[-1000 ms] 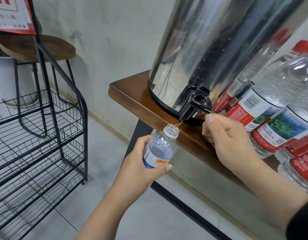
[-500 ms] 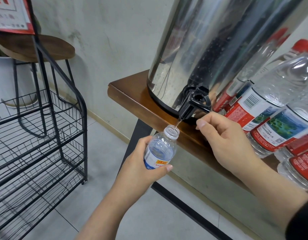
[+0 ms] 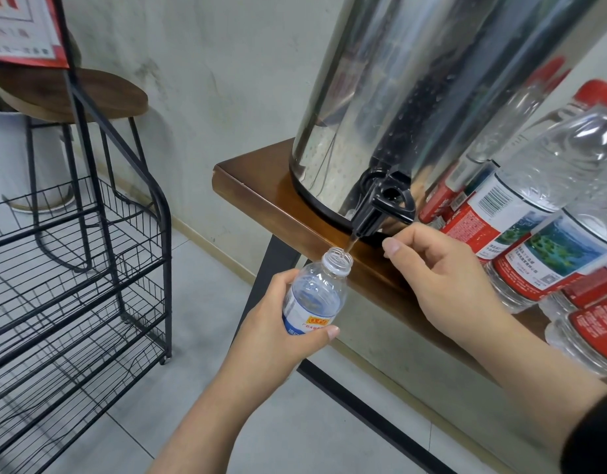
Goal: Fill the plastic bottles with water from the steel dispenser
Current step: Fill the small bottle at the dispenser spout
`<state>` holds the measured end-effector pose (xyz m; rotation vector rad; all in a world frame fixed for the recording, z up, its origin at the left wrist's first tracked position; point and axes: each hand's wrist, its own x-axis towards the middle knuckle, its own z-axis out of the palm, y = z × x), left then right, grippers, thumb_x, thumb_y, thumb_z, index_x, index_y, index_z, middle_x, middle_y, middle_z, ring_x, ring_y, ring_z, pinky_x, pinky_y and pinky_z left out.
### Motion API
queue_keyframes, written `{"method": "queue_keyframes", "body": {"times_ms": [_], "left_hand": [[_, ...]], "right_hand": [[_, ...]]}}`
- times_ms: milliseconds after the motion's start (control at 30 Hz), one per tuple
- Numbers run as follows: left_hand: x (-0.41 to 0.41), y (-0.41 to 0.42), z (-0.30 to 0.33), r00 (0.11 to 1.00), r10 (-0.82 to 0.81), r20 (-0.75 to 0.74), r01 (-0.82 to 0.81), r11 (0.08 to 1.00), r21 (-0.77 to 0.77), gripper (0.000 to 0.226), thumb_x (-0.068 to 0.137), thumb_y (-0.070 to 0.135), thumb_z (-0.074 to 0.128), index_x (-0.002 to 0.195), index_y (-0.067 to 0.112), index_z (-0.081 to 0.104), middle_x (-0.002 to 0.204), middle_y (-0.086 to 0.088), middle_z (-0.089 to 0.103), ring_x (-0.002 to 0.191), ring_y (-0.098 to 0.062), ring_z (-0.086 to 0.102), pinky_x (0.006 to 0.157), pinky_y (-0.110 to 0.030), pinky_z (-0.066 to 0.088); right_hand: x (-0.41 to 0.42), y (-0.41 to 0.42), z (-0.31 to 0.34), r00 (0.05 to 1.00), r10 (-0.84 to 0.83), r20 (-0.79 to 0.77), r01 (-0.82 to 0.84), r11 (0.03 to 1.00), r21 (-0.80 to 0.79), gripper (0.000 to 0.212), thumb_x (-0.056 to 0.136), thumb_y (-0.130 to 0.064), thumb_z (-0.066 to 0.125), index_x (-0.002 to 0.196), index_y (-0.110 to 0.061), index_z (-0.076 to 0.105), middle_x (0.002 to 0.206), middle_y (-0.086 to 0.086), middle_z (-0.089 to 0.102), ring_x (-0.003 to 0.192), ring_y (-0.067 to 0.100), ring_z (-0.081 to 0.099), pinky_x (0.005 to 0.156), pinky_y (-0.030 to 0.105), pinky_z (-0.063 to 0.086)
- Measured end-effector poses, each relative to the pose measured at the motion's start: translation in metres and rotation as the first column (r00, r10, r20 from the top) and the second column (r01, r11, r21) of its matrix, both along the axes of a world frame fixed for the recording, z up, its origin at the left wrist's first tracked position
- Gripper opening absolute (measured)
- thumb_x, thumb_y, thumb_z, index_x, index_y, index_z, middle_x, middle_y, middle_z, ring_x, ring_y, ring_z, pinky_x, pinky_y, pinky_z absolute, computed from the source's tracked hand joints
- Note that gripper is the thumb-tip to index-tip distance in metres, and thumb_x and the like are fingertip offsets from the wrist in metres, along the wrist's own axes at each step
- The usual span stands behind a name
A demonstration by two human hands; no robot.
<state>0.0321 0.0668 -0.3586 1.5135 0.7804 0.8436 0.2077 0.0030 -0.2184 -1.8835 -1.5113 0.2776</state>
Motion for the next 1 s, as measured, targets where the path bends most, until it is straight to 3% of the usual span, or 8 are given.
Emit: {"method": "queue_keyframes", "body": {"times_ms": [67, 167, 300, 500, 867, 1000], "left_hand": [[0.0001, 0.0001, -0.0001, 1.0, 0.001, -0.001, -0.001, 1.0, 0.0, 0.067, 0.077, 0.037, 0.089, 0.127, 0.049, 0.046, 0.113, 0.031, 0.063, 0.108, 0.004, 0.063, 0.083, -0.016, 0.057], [0.0001, 0.0002, 0.0001, 1.0, 0.002, -0.005, -0.002, 1.0, 0.002, 0.067, 0.077, 0.038, 0.088, 0.127, 0.05, 0.045, 0.112, 0.032, 0.063, 0.106, 0.006, 0.063, 0.077, -0.016, 0.058], [-0.0001, 0.0006, -0.0012, 1.0, 0.001, -0.004, -0.001, 1.0, 0.001, 0.068, 0.077, 0.038, 0.088, 0.129, 0.047, 0.045, 0.114, 0.028, 0.064, 0.109, 0.003, 0.063, 0.084, -0.017, 0.058], [0.0004, 0.0006, -0.002, 1.0, 0.002, -0.004, -0.002, 1.0, 0.009, 0.068, 0.077, 0.037, 0.088, 0.13, 0.046, 0.046, 0.114, 0.028, 0.064, 0.109, 0.003, 0.063, 0.084, -0.016, 0.057], [0.0009, 0.0005, -0.0024, 1.0, 0.001, 0.004, -0.001, 1.0, 0.018, 0.066, 0.077, 0.036, 0.088, 0.127, 0.049, 0.046, 0.114, 0.032, 0.062, 0.109, 0.005, 0.062, 0.083, -0.014, 0.056], [0.0005, 0.0, -0.0024, 1.0, 0.007, 0.003, -0.007, 1.0, 0.02, 0.065, 0.078, 0.034, 0.088, 0.126, 0.049, 0.047, 0.114, 0.03, 0.064, 0.107, 0.003, 0.065, 0.087, -0.022, 0.058]], "right_hand": [[-0.0004, -0.0001, 0.0004, 1.0, 0.0, -0.002, 0.0, 1.0, -0.001, 0.038, 0.085, -0.059, 0.054, 0.081, -0.023, 0.066, 0.076, 0.012, 0.062, 0.072, 0.022, 0.056, 0.057, 0.016, 0.038], [0.0012, 0.0002, -0.0009, 1.0, -0.003, 0.014, 0.003, 1.0, -0.003, 0.028, 0.093, -0.046, 0.058, 0.081, -0.023, 0.067, 0.076, 0.011, 0.062, 0.072, 0.02, 0.056, 0.058, 0.016, 0.038], [0.0019, 0.0002, -0.0013, 1.0, -0.004, 0.009, 0.004, 1.0, -0.009, 0.025, 0.096, -0.042, 0.059, 0.081, -0.023, 0.067, 0.076, 0.011, 0.062, 0.073, 0.021, 0.056, 0.058, 0.016, 0.038], [-0.0017, 0.0003, 0.001, 1.0, 0.002, -0.003, -0.002, 1.0, -0.001, 0.041, 0.082, -0.061, 0.052, 0.081, -0.023, 0.067, 0.077, 0.013, 0.062, 0.073, 0.021, 0.056, 0.059, 0.015, 0.038], [0.001, 0.0, -0.0003, 1.0, 0.001, 0.01, -0.001, 1.0, -0.005, 0.043, 0.081, -0.063, 0.051, 0.082, -0.024, 0.067, 0.078, 0.014, 0.063, 0.074, 0.022, 0.057, 0.059, 0.017, 0.039], [0.0, 0.0003, -0.0006, 1.0, 0.0, 0.011, 0.0, 1.0, 0.012, 0.045, 0.08, -0.064, 0.051, 0.082, -0.023, 0.067, 0.076, 0.016, 0.061, 0.071, 0.025, 0.055, 0.057, 0.02, 0.037]]}}
